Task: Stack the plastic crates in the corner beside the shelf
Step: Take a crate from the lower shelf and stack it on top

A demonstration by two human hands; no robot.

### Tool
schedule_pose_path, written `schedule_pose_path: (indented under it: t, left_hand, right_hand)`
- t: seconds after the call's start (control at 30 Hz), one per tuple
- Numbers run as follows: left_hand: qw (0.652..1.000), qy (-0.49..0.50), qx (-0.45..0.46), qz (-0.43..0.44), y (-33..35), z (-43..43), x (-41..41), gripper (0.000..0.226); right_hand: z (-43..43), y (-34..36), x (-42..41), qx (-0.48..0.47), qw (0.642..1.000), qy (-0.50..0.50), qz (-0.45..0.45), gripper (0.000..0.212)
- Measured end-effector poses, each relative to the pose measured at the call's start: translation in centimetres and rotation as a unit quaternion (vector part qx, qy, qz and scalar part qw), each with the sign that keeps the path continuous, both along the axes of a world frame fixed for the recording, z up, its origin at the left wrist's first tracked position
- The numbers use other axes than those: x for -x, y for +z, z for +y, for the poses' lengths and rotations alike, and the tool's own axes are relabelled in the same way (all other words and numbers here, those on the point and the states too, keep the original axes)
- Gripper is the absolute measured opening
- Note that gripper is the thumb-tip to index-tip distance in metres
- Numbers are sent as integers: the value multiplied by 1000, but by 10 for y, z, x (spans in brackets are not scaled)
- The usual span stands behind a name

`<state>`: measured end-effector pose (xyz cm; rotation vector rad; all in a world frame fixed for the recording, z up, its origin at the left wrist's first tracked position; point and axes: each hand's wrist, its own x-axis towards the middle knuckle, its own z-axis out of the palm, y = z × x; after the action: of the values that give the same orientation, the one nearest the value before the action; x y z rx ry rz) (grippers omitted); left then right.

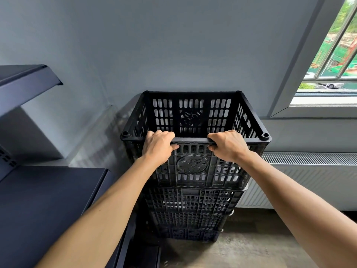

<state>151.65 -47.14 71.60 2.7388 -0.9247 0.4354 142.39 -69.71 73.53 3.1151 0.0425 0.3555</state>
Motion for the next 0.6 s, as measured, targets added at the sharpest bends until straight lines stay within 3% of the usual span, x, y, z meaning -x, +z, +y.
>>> schedule_pose_path:
  t: [0.6]
  left_hand:
    - [1000, 4, -31, -5, 0, 0, -1, 31]
  right_hand:
    - [0, -1, -1, 1, 1000, -15, 7, 15]
